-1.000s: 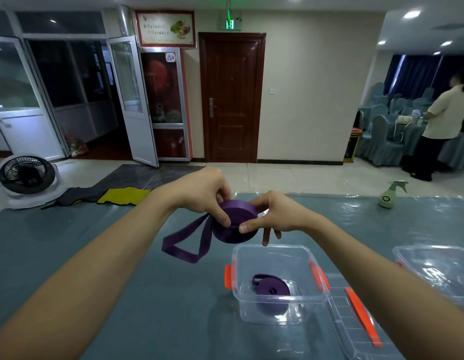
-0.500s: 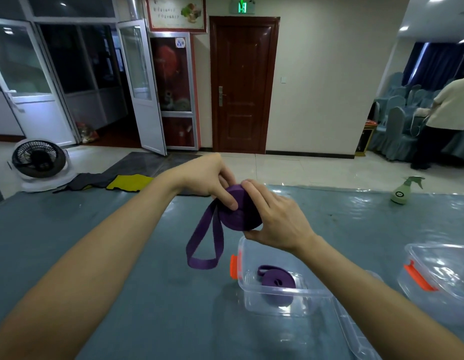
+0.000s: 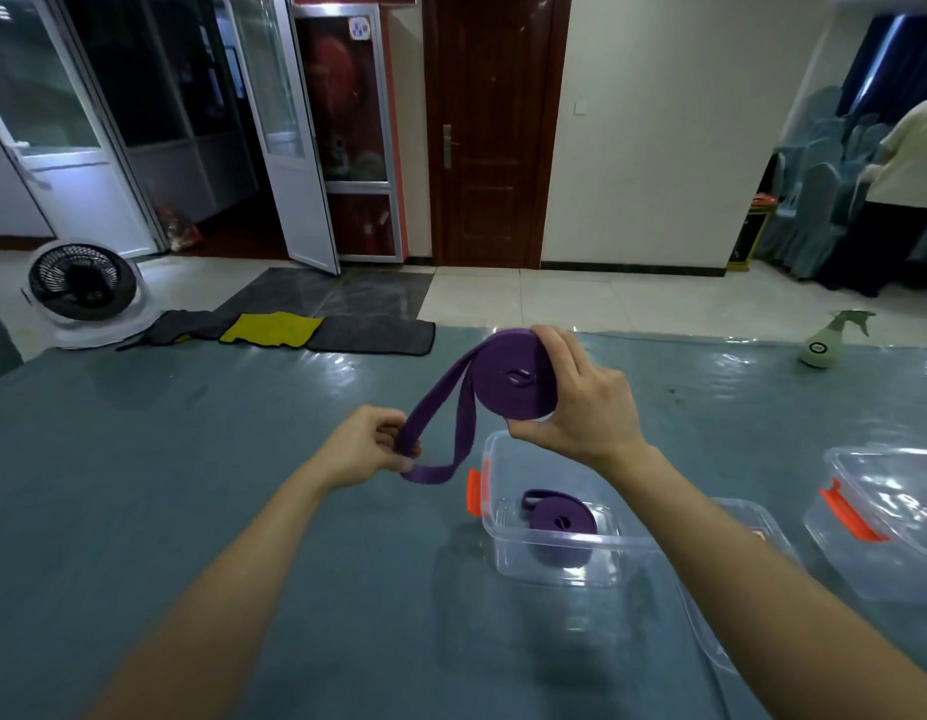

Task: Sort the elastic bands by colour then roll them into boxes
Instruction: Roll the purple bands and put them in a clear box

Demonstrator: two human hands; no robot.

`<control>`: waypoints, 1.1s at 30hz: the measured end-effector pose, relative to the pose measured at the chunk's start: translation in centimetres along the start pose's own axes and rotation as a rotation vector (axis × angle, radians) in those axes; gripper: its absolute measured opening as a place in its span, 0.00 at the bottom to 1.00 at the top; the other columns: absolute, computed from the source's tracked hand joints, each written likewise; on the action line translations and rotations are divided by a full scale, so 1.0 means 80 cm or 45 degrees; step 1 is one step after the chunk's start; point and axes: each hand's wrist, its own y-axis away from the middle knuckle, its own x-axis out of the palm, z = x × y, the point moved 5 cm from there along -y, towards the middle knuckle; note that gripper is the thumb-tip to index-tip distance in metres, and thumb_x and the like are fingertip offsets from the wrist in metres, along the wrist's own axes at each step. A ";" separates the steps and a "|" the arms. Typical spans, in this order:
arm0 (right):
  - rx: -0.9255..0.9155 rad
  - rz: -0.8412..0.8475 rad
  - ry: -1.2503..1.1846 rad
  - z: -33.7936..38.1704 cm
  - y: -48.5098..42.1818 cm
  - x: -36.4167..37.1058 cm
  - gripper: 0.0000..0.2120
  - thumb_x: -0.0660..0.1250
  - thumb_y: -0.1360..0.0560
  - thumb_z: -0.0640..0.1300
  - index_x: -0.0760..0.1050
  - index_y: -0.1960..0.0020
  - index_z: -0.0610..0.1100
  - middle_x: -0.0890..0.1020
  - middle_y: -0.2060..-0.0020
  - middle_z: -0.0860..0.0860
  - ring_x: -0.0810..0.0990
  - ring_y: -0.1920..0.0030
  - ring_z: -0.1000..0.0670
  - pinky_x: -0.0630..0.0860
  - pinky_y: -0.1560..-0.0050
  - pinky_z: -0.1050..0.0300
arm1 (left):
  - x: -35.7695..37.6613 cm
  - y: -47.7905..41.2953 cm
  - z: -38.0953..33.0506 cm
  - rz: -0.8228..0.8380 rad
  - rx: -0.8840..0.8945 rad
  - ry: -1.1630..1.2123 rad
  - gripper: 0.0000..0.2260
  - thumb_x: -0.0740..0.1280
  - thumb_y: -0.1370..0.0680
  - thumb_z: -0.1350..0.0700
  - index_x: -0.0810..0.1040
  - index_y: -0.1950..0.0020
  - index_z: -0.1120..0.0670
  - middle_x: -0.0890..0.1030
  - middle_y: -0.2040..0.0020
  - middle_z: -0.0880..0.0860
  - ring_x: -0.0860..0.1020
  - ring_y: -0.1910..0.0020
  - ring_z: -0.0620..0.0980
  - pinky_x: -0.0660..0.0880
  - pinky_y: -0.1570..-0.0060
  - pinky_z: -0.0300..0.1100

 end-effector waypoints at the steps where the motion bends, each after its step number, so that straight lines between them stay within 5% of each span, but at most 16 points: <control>1: 0.009 -0.001 0.002 -0.002 0.001 -0.001 0.47 0.76 0.32 0.68 0.68 0.23 0.42 0.77 0.32 0.50 0.82 0.55 0.47 0.80 0.63 0.57 | -0.005 -0.001 0.004 -0.183 0.023 -0.018 0.15 0.84 0.32 0.69 0.86 0.52 0.55 0.89 0.58 0.54 0.89 0.57 0.51 0.86 0.47 0.59; 4: -0.013 0.034 0.028 -0.006 0.006 -0.003 0.48 0.77 0.33 0.68 0.67 0.23 0.42 0.76 0.33 0.49 0.82 0.56 0.46 0.80 0.64 0.56 | -0.038 0.008 0.010 -0.793 0.069 -0.187 0.14 0.83 0.29 0.63 0.81 0.56 0.49 0.84 0.67 0.47 0.84 0.65 0.45 0.84 0.58 0.50; 7: -0.073 0.073 0.079 -0.009 0.014 -0.004 0.47 0.77 0.33 0.67 0.68 0.24 0.42 0.75 0.33 0.49 0.82 0.63 0.45 0.81 0.66 0.53 | -0.062 0.017 0.006 -1.027 0.133 -0.417 0.15 0.77 0.24 0.62 0.74 0.47 0.49 0.82 0.60 0.47 0.81 0.61 0.53 0.78 0.59 0.48; 9: -0.094 0.077 0.088 -0.008 0.015 -0.006 0.46 0.76 0.32 0.65 0.68 0.24 0.41 0.76 0.33 0.49 0.81 0.64 0.44 0.81 0.67 0.52 | -0.069 0.011 0.006 -0.884 0.058 -0.538 0.16 0.76 0.21 0.60 0.73 0.39 0.51 0.82 0.54 0.49 0.82 0.56 0.57 0.77 0.56 0.49; 12: -0.191 0.076 0.110 0.000 0.010 -0.011 0.44 0.75 0.31 0.64 0.69 0.25 0.41 0.76 0.33 0.48 0.82 0.62 0.44 0.82 0.66 0.53 | -0.057 0.010 0.024 -0.081 -0.339 -0.720 0.27 0.82 0.25 0.44 0.75 0.31 0.46 0.83 0.41 0.48 0.83 0.42 0.54 0.81 0.41 0.51; 14: -0.281 0.113 0.136 0.006 0.005 -0.012 0.42 0.73 0.29 0.64 0.68 0.24 0.41 0.76 0.31 0.48 0.83 0.60 0.44 0.83 0.64 0.52 | -0.040 0.023 0.014 0.285 -0.392 -0.596 0.41 0.85 0.32 0.37 0.73 0.24 0.45 0.79 0.31 0.44 0.79 0.31 0.47 0.77 0.29 0.49; 16: -0.362 0.172 0.158 0.012 0.000 -0.013 0.43 0.73 0.28 0.65 0.68 0.22 0.41 0.77 0.30 0.47 0.85 0.58 0.43 0.83 0.63 0.50 | -0.029 0.022 -0.035 0.197 -0.146 -0.273 0.42 0.85 0.33 0.39 0.76 0.23 0.49 0.81 0.29 0.44 0.79 0.29 0.43 0.75 0.24 0.49; 20: -0.478 0.187 0.180 0.027 -0.008 -0.019 0.44 0.75 0.29 0.64 0.69 0.22 0.39 0.77 0.29 0.46 0.85 0.60 0.42 0.81 0.65 0.50 | -0.013 0.000 -0.136 0.147 0.199 0.198 0.26 0.84 0.26 0.52 0.83 0.29 0.51 0.89 0.37 0.49 0.86 0.36 0.48 0.81 0.32 0.46; 27: -0.437 0.120 0.153 0.021 0.002 -0.036 0.47 0.78 0.31 0.62 0.64 0.22 0.40 0.76 0.28 0.44 0.87 0.56 0.41 0.82 0.62 0.51 | -0.006 -0.024 -0.192 0.199 0.281 -0.020 0.15 0.87 0.31 0.55 0.91 0.46 0.51 0.91 0.53 0.53 0.91 0.51 0.54 0.86 0.41 0.55; 30: -0.273 0.332 0.091 0.014 0.014 -0.035 0.56 0.73 0.32 0.77 0.60 0.19 0.43 0.73 0.25 0.48 0.86 0.55 0.45 0.82 0.61 0.51 | -0.001 -0.028 -0.203 0.244 0.297 -0.186 0.14 0.87 0.31 0.54 0.91 0.48 0.49 0.91 0.55 0.50 0.90 0.53 0.50 0.87 0.43 0.55; 33: -0.007 0.499 -0.028 0.005 0.012 -0.037 0.55 0.66 0.35 0.85 0.66 0.20 0.51 0.79 0.30 0.55 0.84 0.53 0.52 0.82 0.49 0.52 | 0.006 -0.028 -0.219 0.244 0.371 -0.656 0.13 0.86 0.32 0.49 0.91 0.50 0.47 0.89 0.60 0.41 0.88 0.59 0.39 0.87 0.50 0.49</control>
